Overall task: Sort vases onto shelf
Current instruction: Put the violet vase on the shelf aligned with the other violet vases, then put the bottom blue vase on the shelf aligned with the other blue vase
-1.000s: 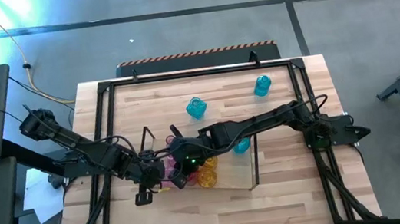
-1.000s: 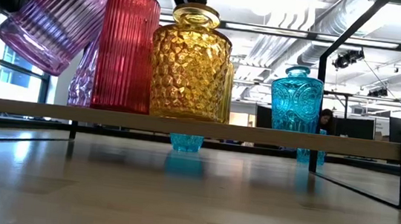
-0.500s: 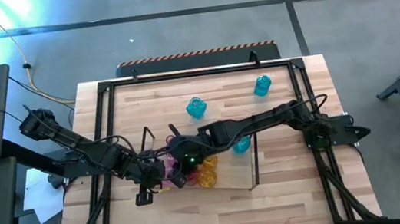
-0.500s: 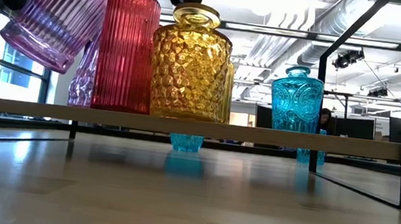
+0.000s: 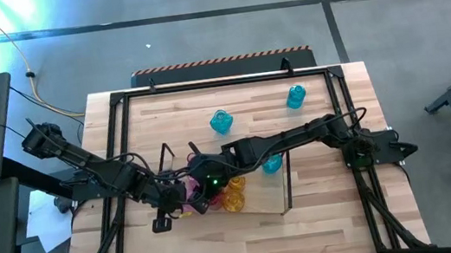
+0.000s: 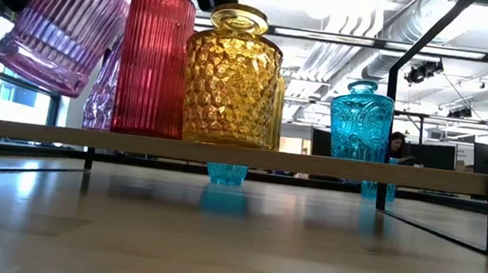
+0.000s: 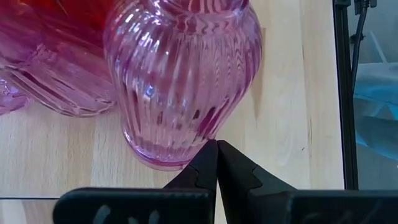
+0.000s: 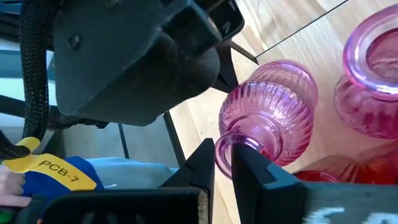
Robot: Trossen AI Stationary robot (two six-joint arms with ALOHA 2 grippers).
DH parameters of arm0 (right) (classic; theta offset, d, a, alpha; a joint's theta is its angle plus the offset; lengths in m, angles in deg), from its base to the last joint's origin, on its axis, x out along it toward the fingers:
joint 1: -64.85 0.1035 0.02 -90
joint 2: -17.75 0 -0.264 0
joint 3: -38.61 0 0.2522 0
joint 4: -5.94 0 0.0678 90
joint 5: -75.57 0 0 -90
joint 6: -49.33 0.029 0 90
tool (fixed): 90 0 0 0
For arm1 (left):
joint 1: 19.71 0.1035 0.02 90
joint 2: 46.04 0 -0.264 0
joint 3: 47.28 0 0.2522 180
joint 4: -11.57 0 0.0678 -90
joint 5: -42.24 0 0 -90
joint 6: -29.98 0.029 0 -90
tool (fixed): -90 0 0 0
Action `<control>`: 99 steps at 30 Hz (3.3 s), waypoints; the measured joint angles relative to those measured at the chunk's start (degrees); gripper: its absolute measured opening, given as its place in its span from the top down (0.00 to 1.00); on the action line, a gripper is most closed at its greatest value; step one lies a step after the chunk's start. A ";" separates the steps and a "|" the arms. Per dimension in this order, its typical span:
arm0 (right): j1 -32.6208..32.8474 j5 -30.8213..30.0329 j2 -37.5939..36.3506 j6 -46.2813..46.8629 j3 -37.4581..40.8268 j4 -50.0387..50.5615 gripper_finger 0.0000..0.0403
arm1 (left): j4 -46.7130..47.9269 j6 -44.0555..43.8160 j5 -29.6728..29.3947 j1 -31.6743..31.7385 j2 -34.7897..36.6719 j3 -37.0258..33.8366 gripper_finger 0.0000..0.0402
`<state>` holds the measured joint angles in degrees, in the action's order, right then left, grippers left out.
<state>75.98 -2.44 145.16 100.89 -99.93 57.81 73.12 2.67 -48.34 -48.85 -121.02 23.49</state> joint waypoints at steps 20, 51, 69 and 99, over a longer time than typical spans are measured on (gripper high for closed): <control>-0.62 0.45 0.52 -0.17 0.02 0.22 0.95 | -5.23 0.35 3.72 1.99 0.39 -3.87 1.00; -1.39 0.98 0.39 -0.45 0.02 -1.05 0.79 | -5.56 1.98 4.55 3.39 0.52 -3.72 1.00; -1.46 -3.61 -2.06 -3.86 -0.13 -4.37 0.79 | -4.89 -1.07 1.72 4.35 12.30 -3.71 1.00; -27.04 -9.91 -13.69 -35.06 0.04 31.91 0.79 | 6.14 -3.40 -37.64 18.87 38.61 2.60 1.00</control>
<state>48.93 -12.35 131.47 65.83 -99.88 89.71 79.27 -0.73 -85.97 -29.98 -82.41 26.09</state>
